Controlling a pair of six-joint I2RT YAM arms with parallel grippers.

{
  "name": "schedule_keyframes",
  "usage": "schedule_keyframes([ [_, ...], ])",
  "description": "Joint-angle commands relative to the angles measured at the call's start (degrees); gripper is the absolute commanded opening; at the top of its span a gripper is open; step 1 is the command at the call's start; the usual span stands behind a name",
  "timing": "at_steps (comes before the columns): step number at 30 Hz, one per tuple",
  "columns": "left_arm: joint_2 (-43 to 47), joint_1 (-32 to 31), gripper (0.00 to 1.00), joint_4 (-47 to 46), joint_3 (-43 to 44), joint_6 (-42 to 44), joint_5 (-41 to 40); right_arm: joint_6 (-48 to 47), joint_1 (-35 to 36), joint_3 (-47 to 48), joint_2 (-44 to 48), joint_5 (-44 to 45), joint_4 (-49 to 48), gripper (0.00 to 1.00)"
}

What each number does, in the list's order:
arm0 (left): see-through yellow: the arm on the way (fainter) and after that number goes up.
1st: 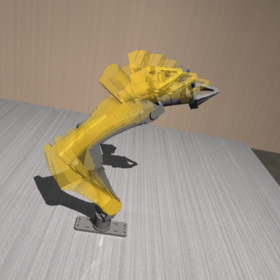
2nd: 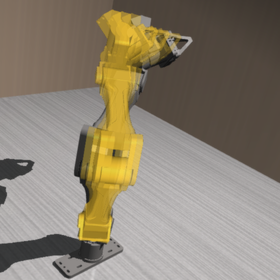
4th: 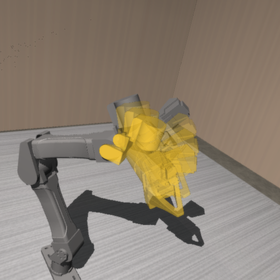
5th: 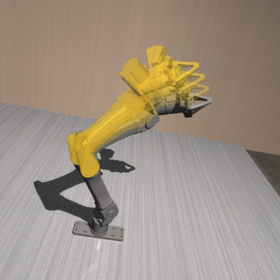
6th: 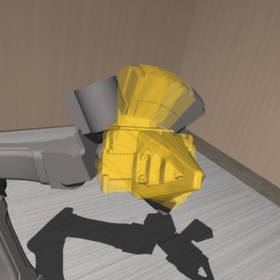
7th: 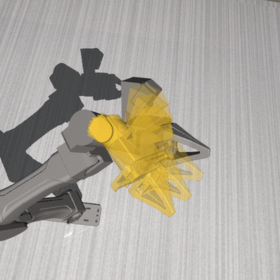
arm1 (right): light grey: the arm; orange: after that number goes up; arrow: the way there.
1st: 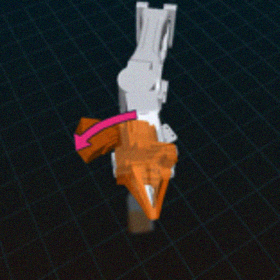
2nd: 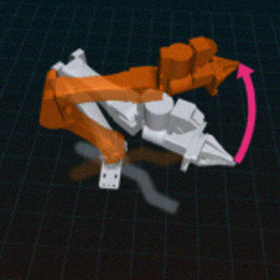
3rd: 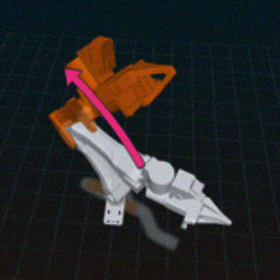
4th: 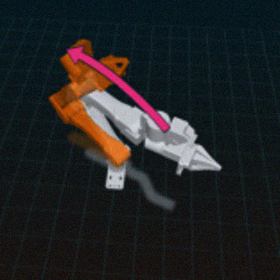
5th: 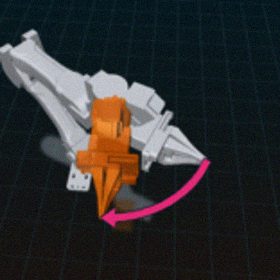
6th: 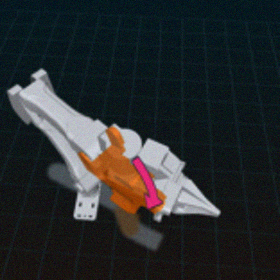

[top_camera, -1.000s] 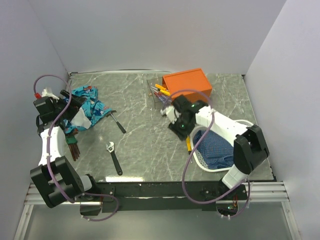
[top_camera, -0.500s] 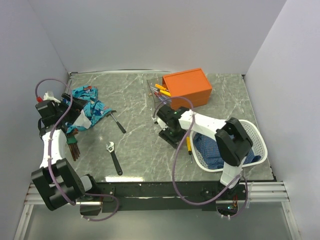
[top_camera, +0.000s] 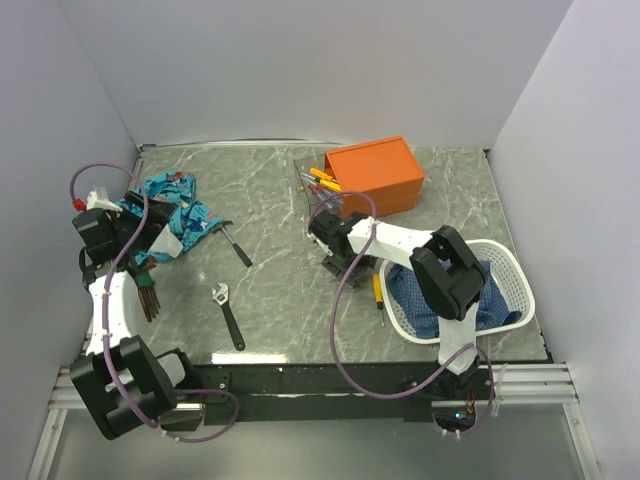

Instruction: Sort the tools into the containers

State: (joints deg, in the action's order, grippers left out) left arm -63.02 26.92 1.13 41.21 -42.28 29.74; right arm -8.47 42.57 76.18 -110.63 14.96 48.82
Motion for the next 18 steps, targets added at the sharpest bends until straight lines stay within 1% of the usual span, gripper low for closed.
schedule_keyframes([
  [1,1.1,0.2,0.91,-3.1,0.8,-0.8,0.8,-1.9,-2.0,-2.8,-0.3,4.0,-0.2,0.68],
  [3,0.5,0.2,0.91,-3.2,1.2,-1.2,1.0,-2.3,-2.4,-3.2,-0.8,4.3,-0.6,0.70],
  [7,-0.2,0.2,0.92,-3.1,1.5,-1.8,1.9,-3.8,-3.6,-2.0,-3.5,0.1,2.0,0.72],
  [8,-0.2,0.2,0.91,-3.1,1.6,-1.8,2.3,-4.3,-3.6,-1.5,-4.4,-4.4,2.9,0.70],
  [10,-0.5,0.2,0.92,-2.9,1.9,-1.8,2.3,-5.2,-4.1,0.2,-6.4,-8.3,5.8,0.67],
  [11,-0.5,0.2,0.91,-2.6,1.9,-1.8,2.5,-5.7,-4.1,0.5,-6.6,-12.7,6.2,0.61],
  [12,-0.6,0.2,0.91,-2.4,2.2,-1.6,2.6,-6.2,-4.1,1.2,-6.5,-14.7,7.6,0.59],
  [13,-0.8,0.2,0.92,-2.1,2.4,-1.5,2.5,-5.9,-3.8,1.5,-6.5,-16.2,8.2,0.56],
  [15,-1.0,0.2,0.91,-1.6,2.7,-1.2,2.4,-6.2,-2.8,2.4,-6.6,-19.7,9.7,0.55],
  [18,-1.6,-0.2,0.91,-1.8,3.0,-1.3,2.5,-5.8,-2.2,3.2,-6.7,-21.3,10.0,0.53],
])
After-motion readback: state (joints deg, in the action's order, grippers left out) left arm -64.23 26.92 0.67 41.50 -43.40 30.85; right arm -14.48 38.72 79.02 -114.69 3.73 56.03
